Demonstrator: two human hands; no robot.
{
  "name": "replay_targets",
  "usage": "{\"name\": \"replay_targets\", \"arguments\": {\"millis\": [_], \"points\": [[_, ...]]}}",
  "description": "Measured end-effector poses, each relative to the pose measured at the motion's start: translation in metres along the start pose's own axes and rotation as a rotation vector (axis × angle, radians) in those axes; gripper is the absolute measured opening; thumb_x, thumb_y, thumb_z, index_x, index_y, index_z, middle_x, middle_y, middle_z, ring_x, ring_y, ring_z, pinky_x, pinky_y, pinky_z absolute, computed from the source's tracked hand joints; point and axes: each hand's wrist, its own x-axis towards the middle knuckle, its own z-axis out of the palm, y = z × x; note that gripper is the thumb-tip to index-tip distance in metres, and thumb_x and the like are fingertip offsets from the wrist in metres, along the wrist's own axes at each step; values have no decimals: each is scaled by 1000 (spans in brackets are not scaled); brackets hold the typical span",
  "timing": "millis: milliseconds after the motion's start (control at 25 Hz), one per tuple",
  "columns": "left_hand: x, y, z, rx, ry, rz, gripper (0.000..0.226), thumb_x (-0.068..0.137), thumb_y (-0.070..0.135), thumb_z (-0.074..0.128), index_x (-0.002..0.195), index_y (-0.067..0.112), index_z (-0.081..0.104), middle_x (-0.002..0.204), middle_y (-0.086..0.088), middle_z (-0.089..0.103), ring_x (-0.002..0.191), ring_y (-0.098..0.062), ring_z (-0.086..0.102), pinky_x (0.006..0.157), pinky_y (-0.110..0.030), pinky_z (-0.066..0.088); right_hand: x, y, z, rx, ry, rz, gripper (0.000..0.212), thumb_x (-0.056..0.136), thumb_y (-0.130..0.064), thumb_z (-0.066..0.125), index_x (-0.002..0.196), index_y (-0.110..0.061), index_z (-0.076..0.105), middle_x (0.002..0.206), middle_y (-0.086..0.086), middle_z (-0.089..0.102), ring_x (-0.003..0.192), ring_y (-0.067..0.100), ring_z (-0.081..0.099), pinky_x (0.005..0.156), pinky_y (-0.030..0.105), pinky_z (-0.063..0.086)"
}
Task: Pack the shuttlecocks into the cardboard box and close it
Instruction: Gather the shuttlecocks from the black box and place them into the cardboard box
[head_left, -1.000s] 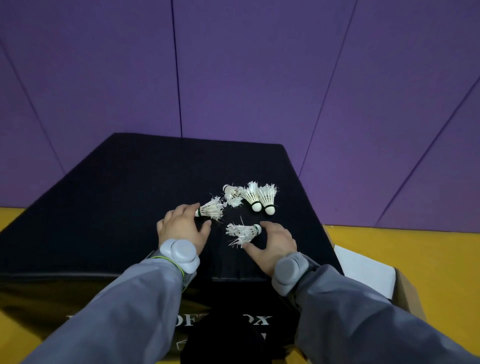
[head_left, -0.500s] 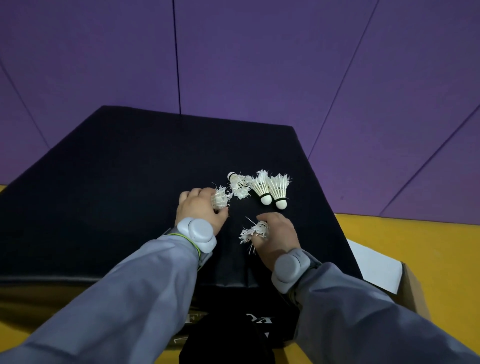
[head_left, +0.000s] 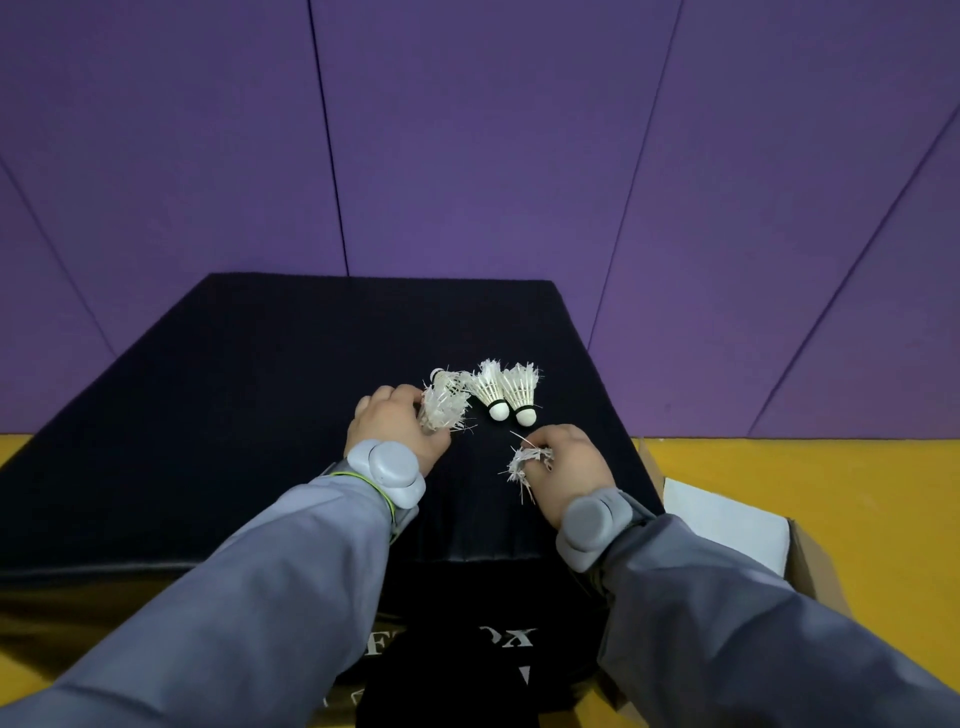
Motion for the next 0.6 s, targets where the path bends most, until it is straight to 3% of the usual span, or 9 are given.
{"name": "replay_targets", "arguments": {"millis": [200, 360, 600], "points": [[-29, 56, -3, -57, 10, 121, 50, 75, 37, 68, 121, 18, 56, 115, -4, 59, 116, -27, 48, 95, -37, 46, -26, 29, -48, -2, 98, 51, 27, 88, -20, 53, 115, -19, 61, 122, 1, 55, 110, 24, 56, 83, 26, 42], [-62, 113, 16, -60, -27, 237, 50, 76, 37, 67, 121, 19, 55, 115, -3, 58, 115, -26, 49, 97, -37, 44, -51, 74, -88, 46, 180, 114, 26, 86, -20, 55, 110, -16, 64, 121, 8, 58, 109, 28, 57, 92, 33, 45], [-109, 185, 66, -85, -121, 352, 44, 76, 37, 68, 115, 19, 59, 110, -5, 59, 111, -27, 50, 93, -34, 45, -87, 154, -142, 50, 226, 256, 29, 89, -16, 50, 115, -12, 63, 128, 10, 55, 112, 29, 55, 91, 34, 45]]}}
